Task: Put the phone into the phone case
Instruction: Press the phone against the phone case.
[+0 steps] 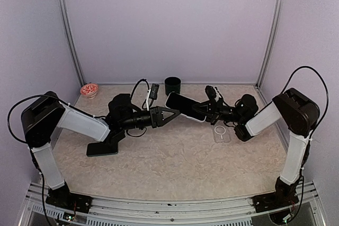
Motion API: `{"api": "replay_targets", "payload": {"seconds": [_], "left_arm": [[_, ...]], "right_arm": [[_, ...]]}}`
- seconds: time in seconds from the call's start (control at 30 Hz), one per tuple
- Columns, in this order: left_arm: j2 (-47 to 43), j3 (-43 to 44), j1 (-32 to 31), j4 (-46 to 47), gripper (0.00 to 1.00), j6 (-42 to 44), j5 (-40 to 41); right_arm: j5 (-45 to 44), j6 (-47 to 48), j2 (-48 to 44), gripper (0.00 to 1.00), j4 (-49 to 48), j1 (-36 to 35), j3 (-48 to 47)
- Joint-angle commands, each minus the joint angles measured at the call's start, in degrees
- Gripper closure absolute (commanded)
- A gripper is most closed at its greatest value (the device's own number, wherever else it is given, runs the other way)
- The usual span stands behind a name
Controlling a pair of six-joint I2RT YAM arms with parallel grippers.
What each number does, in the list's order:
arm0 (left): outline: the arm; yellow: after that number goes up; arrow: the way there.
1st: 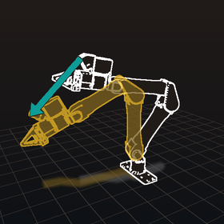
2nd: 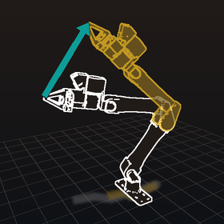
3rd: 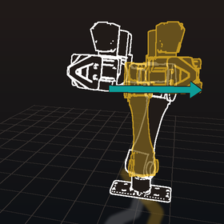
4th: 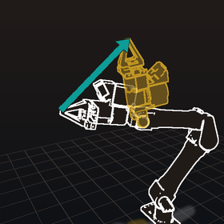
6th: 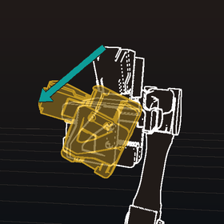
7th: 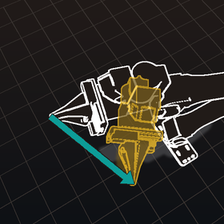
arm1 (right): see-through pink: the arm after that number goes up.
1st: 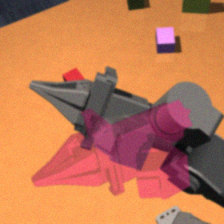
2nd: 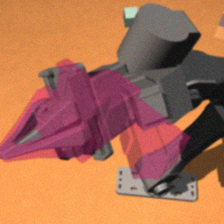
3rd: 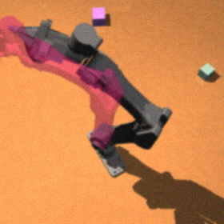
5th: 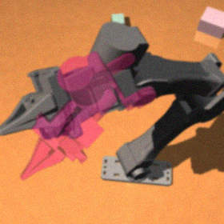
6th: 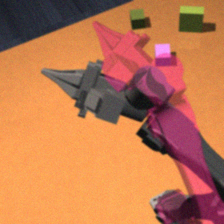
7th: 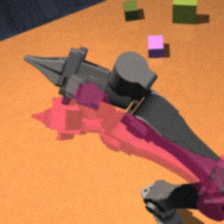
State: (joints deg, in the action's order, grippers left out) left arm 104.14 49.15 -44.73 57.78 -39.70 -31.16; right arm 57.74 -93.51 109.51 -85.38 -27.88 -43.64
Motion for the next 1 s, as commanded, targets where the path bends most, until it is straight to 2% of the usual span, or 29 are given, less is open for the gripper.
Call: {"api": "replay_targets", "payload": {"seconds": [0.0, 0.23, 0.4, 0.53, 0.57, 0.63, 0.7, 0.97], "left_arm": [[-3.26, -2.01, 1.22, -3.37, 1.00, 7.87, -3.80], [-7.09, -2.01, 1.84, -11.66, 1.00, 16.03, -8.74], [-8.54, -1.29, 1.71, -18.24, 1.00, 20.75, -5.71], [-9.66, -2.32, 1.93, -16.96, 1.00, 19.86, -4.48], [-9.93, -2.40, 2.03, -16.51, 0.99, 19.33, -4.10], [-10.00, -2.49, 1.96, -16.11, 0.79, 18.33, -2.94], [-10.02, -2.71, 1.85, -16.04, 0.66, 17.52, -1.00], [-7.54, -1.56, -0.34, -15.42, 0.64, 14.00, 6.31]], "right_arm": [[0.74, -4.16, 0.14, 0.97, -4.64, 0.41, -1.64], [1.48, -4.70, 0.21, 0.98, -3.35, 1.16, -2.64], [1.56, -4.31, 0.36, 0.97, -2.47, 1.12, -3.03], [1.72, -3.68, 0.38, 0.98, -2.08, 1.15, -2.79], [1.68, -3.38, 0.34, 0.98, -2.02, 1.16, -2.77], [1.63, -2.50, 0.02, 0.98, -1.15, 1.12, -2.77], [1.46, -0.82, -0.76, 0.98, 0.41, 1.08, -2.53], [1.03, 1.12, -1.93, 0.98, 2.41, 0.91, -1.87]]}}
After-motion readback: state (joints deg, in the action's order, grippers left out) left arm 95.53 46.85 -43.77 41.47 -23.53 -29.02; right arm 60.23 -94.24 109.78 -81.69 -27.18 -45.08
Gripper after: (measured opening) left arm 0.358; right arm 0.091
